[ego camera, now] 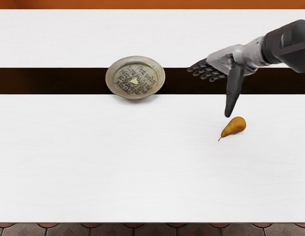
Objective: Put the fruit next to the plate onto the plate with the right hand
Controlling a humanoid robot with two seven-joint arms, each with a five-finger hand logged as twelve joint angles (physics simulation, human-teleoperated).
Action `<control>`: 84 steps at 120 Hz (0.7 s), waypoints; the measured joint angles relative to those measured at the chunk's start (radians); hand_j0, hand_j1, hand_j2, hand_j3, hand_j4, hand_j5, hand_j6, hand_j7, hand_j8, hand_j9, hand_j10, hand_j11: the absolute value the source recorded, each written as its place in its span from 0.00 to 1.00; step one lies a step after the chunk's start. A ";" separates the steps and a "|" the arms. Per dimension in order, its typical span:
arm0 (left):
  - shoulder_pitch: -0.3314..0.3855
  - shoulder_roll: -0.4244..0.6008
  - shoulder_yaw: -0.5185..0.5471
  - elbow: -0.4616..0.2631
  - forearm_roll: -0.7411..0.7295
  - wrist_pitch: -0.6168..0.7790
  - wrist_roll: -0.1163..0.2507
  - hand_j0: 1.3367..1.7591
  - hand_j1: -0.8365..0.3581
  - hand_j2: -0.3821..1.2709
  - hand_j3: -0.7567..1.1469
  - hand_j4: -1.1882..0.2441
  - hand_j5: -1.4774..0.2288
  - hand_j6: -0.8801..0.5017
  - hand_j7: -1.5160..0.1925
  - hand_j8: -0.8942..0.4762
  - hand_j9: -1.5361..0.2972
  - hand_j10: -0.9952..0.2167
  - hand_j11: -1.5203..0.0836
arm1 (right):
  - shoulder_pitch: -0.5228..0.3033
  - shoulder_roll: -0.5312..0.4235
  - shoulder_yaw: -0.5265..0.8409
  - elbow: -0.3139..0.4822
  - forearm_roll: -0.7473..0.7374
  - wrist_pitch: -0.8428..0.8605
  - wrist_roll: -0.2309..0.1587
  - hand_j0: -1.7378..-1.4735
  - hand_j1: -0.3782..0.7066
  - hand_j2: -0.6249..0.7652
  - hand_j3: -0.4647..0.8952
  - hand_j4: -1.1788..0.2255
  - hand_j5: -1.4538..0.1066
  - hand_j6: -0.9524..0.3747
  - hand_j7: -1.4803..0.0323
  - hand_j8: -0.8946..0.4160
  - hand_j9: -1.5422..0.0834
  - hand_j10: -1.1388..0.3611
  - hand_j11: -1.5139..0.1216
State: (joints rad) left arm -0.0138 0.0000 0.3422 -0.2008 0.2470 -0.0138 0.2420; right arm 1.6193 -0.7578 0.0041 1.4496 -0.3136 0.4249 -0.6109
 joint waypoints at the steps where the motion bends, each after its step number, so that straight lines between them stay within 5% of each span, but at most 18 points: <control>1: 0.000 0.000 0.000 0.000 0.000 0.000 0.000 0.76 0.99 0.23 0.40 0.83 0.87 0.64 0.89 0.65 0.84 0.82 0.95 | 0.002 0.003 -0.003 0.000 -0.009 -0.001 0.000 0.30 0.06 0.45 0.34 0.82 0.91 0.70 0.96 0.66 0.93 0.74 0.90; 24: 0.000 0.000 0.001 0.000 0.000 0.000 0.000 0.76 0.99 0.23 0.40 0.83 0.87 0.64 0.89 0.65 0.84 0.82 0.95 | 0.003 0.089 -0.039 0.010 -0.219 -0.023 0.000 0.30 0.06 0.45 0.34 0.82 0.91 0.69 0.95 0.66 0.93 0.74 0.90; 54: 0.000 0.000 0.002 0.000 0.000 0.000 0.000 0.76 0.99 0.23 0.40 0.83 0.87 0.64 0.89 0.65 0.84 0.82 0.95 | -0.098 0.186 -0.082 0.020 -0.478 -0.134 0.000 0.30 0.06 0.45 0.34 0.82 0.91 0.69 0.95 0.66 0.92 0.74 0.90; 84: -0.002 0.000 0.005 0.001 0.000 0.000 0.000 0.76 0.99 0.23 0.40 0.83 0.87 0.64 0.89 0.65 0.84 0.82 0.95 | -0.143 0.207 -0.192 -0.006 -0.574 -0.246 0.000 0.30 0.06 0.45 0.34 0.81 0.90 0.69 0.95 0.65 0.92 0.73 0.90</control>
State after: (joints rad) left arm -0.0153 0.0000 0.3477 -0.1995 0.2470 -0.0138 0.2418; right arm 1.4767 -0.5510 -0.1880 1.4434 -0.8879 0.1787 -0.6109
